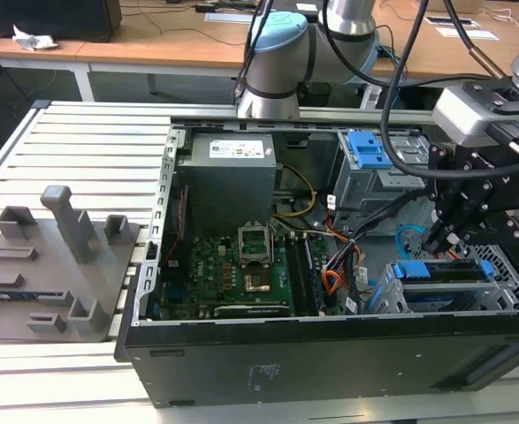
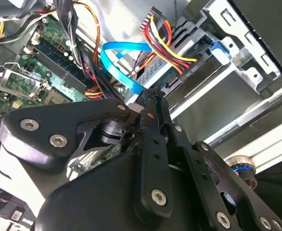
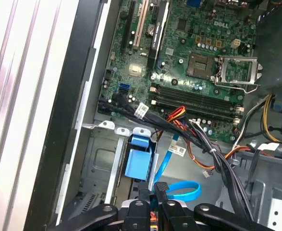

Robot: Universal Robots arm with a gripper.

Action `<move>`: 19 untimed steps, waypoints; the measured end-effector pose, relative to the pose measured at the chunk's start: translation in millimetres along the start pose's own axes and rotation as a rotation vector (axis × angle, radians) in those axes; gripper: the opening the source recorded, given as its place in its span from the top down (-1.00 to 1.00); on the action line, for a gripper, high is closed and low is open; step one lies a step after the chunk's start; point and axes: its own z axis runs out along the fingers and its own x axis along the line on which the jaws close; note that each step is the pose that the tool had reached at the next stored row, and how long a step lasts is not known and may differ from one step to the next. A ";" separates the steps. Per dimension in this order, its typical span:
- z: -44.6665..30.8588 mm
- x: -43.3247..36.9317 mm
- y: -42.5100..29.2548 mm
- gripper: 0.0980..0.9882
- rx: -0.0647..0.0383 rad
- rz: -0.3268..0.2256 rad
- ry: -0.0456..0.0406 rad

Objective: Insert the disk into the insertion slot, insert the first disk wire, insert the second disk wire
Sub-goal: 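Insert the second disk wire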

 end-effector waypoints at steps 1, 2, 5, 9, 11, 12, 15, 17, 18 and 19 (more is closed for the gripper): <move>1.0 2.1 -0.3 0.86 0.000 0.000 0.0001; 1.8 3.0 -0.8 0.86 0.000 0.000 0.0001; 3.5 4.7 -4.7 0.86 0.000 0.001 -0.0001; 4.4 5.3 -7.1 0.86 -0.001 0.025 0.0022; 4.7 5.4 -7.2 0.86 -0.002 0.060 0.0060; 4.8 5.4 -7.2 0.86 -0.002 0.073 0.0056; 6.3 5.3 -7.4 0.86 -0.002 0.162 -0.0009; 6.8 5.5 -8.3 0.86 -0.002 0.199 -0.0022; 6.8 5.9 -10.0 0.86 -0.002 0.201 -0.0010; 6.6 6.2 -11.1 0.86 -0.002 0.201 -0.0004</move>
